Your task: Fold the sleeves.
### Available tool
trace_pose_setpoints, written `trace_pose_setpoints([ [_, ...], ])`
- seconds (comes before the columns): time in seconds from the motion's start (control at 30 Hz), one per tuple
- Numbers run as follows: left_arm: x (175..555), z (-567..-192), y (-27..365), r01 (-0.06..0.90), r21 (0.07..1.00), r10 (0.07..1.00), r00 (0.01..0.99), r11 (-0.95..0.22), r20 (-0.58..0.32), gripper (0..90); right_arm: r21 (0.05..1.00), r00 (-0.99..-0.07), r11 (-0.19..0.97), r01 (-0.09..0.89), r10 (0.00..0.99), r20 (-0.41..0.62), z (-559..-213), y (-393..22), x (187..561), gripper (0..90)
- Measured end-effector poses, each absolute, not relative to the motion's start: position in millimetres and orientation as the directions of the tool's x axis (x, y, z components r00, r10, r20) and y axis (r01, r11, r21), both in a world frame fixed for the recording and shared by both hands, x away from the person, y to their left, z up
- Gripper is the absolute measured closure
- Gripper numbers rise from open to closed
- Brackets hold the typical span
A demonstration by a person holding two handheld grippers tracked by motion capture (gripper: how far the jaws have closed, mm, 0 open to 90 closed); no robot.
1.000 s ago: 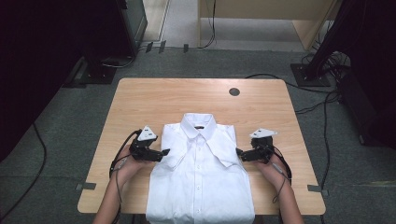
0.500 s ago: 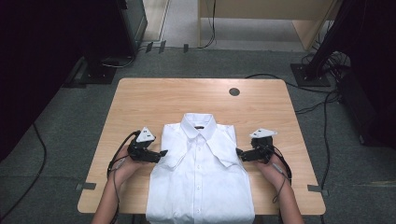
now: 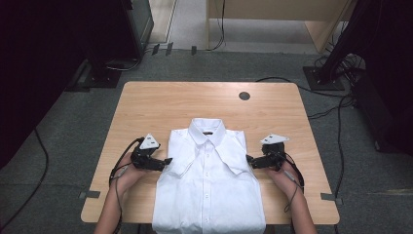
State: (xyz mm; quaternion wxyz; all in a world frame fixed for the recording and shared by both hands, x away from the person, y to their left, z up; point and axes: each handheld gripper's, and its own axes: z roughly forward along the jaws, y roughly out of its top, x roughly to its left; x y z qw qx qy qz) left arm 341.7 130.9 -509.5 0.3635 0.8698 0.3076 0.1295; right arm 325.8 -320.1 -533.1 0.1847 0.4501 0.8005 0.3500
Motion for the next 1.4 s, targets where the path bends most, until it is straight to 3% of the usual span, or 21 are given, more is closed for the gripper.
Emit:
trace_pose_setpoints([
  [1.4, 344, -520, 159, 0.469, 0.709, 0.673, 0.739, -0.527, 0.012, 20.4, 0.727, -0.527, 0.350, 0.591, 0.850, 0.020, -533, -320, 326, 0.7],
])
